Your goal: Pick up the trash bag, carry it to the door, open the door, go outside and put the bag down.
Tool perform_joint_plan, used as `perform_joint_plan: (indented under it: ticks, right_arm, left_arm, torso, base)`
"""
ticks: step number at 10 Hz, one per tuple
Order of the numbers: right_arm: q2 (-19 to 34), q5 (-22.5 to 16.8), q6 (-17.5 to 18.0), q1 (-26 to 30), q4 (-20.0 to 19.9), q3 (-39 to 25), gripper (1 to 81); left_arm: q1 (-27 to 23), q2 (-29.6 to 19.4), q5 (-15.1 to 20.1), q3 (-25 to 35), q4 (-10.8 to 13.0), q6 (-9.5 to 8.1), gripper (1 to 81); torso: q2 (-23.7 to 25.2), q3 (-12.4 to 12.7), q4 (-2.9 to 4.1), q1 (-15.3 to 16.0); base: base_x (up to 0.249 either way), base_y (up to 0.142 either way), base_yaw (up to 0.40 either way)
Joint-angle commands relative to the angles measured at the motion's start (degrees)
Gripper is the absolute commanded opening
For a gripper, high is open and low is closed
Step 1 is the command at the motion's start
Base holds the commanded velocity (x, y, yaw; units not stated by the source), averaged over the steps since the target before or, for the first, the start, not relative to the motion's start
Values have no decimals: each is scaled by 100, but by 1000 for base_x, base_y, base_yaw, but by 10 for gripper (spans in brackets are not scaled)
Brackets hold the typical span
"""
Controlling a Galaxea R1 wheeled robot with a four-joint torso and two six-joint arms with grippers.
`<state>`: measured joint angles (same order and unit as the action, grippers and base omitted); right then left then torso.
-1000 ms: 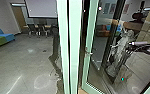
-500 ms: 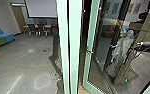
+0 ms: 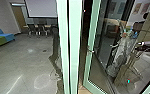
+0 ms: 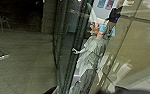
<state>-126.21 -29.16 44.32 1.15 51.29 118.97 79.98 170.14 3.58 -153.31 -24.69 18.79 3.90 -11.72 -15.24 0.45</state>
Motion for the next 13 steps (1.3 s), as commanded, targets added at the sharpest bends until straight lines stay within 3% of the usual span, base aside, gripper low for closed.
perform_joint_plan:
  ticks: [1, 13]
  right_arm:
    - [163, -239, -29, 918, 251, 126, 811]
    - [269, -213, -99, 829, 267, 134, 811]
  left_arm:
    - [-267, -24, 415, 11, -37, -6, 10]
    - [-259, 2, 424, 11, -45, -6, 10]
  torso:
    - [0, 0, 0, 0]
    - [0, 0, 0, 0]
  base:
    - [0, 0, 0]
    - [0, 0, 0]
